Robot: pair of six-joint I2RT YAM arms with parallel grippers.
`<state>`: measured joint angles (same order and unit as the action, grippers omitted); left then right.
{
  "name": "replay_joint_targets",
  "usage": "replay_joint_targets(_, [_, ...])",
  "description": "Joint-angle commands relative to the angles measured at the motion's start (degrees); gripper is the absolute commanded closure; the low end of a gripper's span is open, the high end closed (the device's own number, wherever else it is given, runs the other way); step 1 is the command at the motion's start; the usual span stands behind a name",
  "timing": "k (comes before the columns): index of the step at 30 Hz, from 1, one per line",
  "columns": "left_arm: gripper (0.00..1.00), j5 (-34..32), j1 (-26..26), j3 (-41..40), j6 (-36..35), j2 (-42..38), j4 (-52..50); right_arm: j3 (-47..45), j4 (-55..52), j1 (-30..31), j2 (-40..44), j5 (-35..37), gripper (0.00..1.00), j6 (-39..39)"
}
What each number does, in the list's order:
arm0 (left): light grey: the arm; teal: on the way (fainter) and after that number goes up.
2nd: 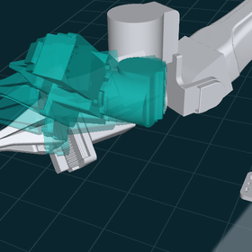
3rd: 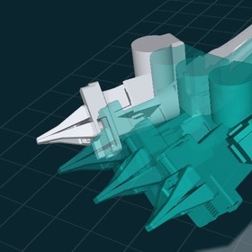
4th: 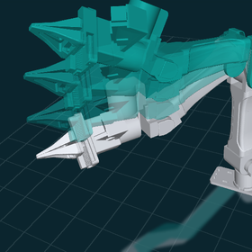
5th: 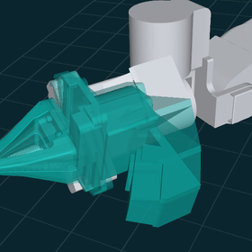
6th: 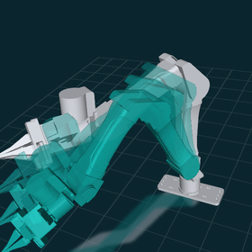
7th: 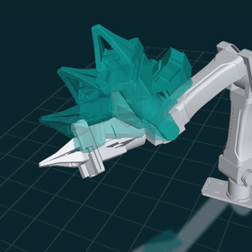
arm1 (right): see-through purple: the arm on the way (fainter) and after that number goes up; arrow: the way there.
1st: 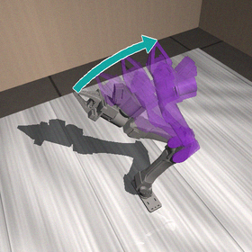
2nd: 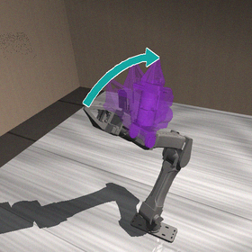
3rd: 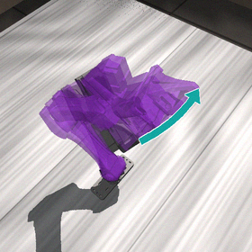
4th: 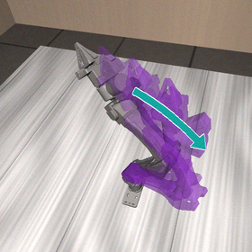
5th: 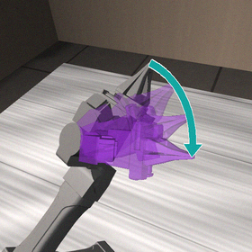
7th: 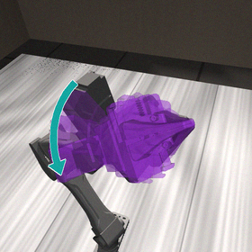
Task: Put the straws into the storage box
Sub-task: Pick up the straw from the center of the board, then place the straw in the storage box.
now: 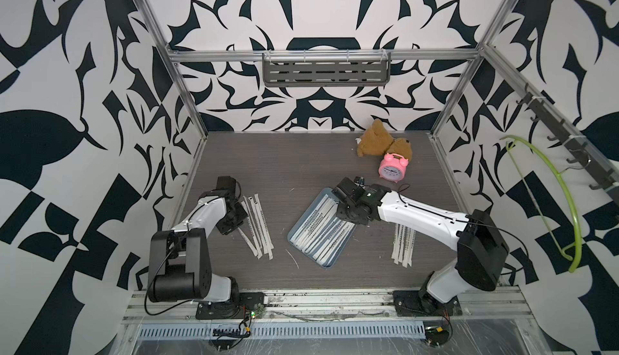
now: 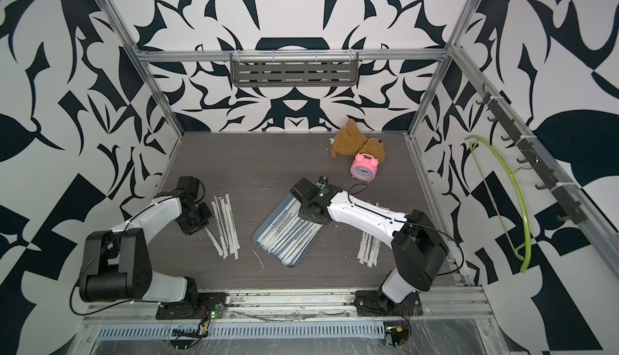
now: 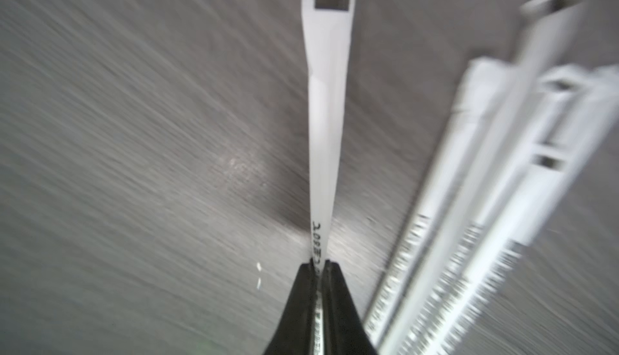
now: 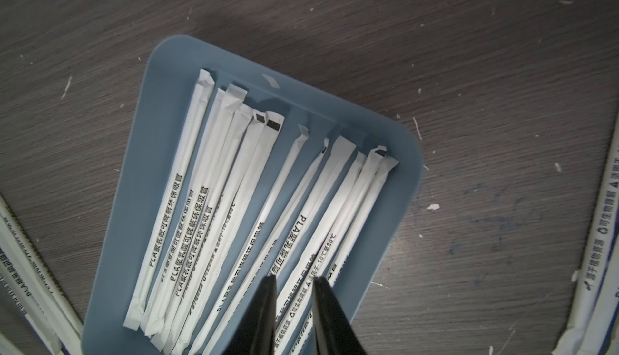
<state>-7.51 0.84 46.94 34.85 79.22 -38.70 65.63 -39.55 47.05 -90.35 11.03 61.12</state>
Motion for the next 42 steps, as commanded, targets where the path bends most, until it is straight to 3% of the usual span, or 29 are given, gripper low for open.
replay_joint_targets(1, [0.95, -2.67, -1.30, 3.65, -1.37, -4.75, -2.60, 2.05, -0.44, -0.11, 0.69, 1.29, 0.75, 1.17])
replay_joint_targets(7, [0.96, -4.92, -9.72, 11.23, -5.85, -7.40, -6.27, 2.18, -2.05, -2.75, 2.37, 1.95, 0.75, 0.06])
replay_joint_targets(16, [0.98, 6.36, -25.79, 18.34, -13.42, -7.11, -2.40, 0.82, -5.45, -11.12, 5.69, 2.00, 0.75, -5.40])
replay_joint_targets(21, [0.98, 7.94, -34.74, 19.32, -19.60, -2.72, -0.57, -0.54, -5.79, -14.11, 7.45, 1.66, 0.75, -6.47])
replay_joint_targets(26, [0.98, 11.68, -39.81, 19.99, -24.18, -0.16, 2.41, 0.12, -7.02, -16.80, 7.57, 1.11, 0.76, -9.34])
replay_joint_targets(34, [1.00, 12.38, -49.40, 30.23, -23.70, 19.51, 0.47, -2.27, -8.59, -24.12, 12.35, 0.62, 0.76, -12.82])
replay_joint_targets(42, [1.00, 15.36, -53.55, 32.56, -24.00, 26.80, 0.46, -3.11, -8.13, -24.84, 11.61, -2.00, 0.76, -12.13])
